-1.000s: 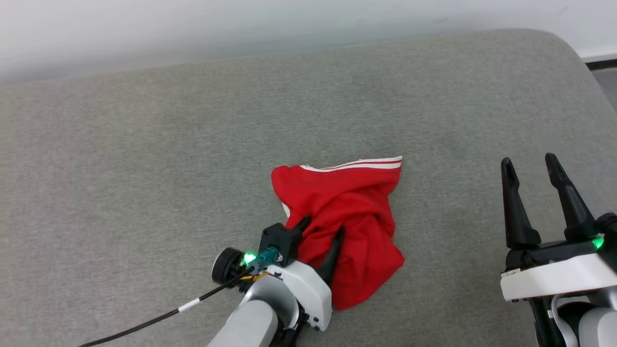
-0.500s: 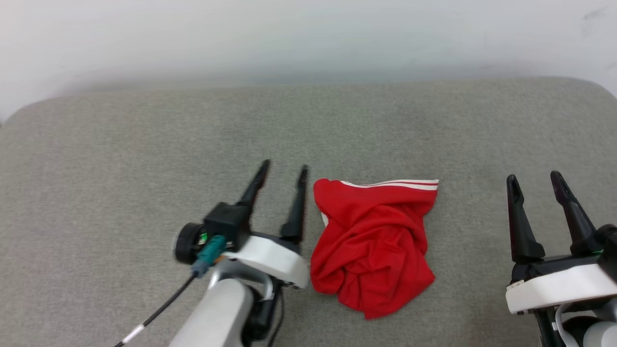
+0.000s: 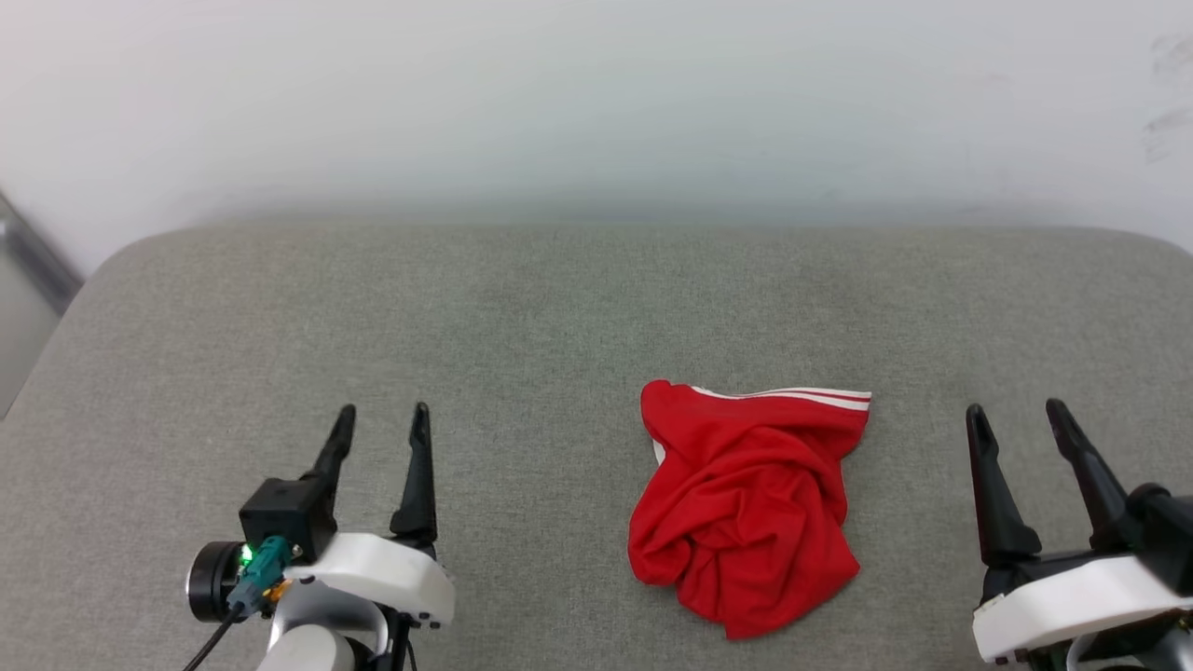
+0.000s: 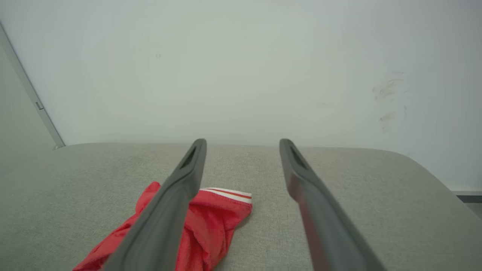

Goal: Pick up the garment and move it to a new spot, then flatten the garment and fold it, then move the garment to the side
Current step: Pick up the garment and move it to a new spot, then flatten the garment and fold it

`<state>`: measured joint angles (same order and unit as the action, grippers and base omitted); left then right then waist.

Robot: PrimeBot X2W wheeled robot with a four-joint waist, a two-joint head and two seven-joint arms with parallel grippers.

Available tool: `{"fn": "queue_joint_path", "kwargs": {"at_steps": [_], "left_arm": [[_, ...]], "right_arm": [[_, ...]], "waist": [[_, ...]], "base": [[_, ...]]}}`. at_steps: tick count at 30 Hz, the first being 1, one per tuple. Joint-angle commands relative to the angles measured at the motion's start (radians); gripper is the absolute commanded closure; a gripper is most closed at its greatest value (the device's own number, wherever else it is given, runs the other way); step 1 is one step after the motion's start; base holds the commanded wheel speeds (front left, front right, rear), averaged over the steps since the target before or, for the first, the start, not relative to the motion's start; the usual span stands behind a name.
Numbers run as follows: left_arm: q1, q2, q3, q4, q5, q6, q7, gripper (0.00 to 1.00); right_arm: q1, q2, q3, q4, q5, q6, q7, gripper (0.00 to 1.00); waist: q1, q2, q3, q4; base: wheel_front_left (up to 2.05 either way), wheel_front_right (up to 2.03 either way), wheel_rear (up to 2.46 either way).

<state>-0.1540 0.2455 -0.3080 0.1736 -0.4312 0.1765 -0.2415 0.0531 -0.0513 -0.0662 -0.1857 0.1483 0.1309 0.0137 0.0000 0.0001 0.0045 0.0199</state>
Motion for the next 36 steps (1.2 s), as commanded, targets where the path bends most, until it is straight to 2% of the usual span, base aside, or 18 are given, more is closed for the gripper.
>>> {"fn": "queue_joint_path", "kwargs": {"at_steps": [1, 6, 21, 27, 36], "left_arm": [[0.02, 0.011, -0.008, -0.014, 0.001, -0.007, 0.01, 0.0], [0.039, 0.018, -0.026, -0.037, 0.001, -0.015, 0.026, 0.0], [0.031, 0.036, -0.044, -0.066, 0.003, -0.001, 0.07, 0.0], [-0.044, 0.019, -0.107, -0.092, 0.007, -0.039, 0.164, 0.0], [-0.22, -0.033, -0.259, -0.029, -0.005, -0.144, 0.422, 0.0]], "right_arm": [[0.026, 0.002, 0.001, -0.002, -0.002, 0.0, 0.007, 0.0], [0.047, 0.002, 0.001, -0.009, 0.002, 0.0, 0.019, 0.0], [0.026, 0.002, 0.004, -0.014, 0.012, 0.0, 0.014, 0.0], [0.022, 0.002, -0.004, -0.015, 0.012, 0.0, 0.019, 0.0], [-0.028, 0.002, 0.008, -0.028, 0.011, 0.0, 0.02, 0.0]], "waist": [[0.0, -0.0001, -0.014, 0.002], [0.0, -0.0001, -0.029, -0.003], [0.0, -0.0001, -0.024, -0.009], [0.0, -0.0001, -0.004, -0.002], [0.0, -0.0001, 0.104, -0.046]], "base": [[0.0, 0.0, 0.0], [0.0, 0.0, 0.0], [0.0, 0.0, 0.0], [0.0, 0.0, 0.0], [0.0, 0.0, 0.0]]}}
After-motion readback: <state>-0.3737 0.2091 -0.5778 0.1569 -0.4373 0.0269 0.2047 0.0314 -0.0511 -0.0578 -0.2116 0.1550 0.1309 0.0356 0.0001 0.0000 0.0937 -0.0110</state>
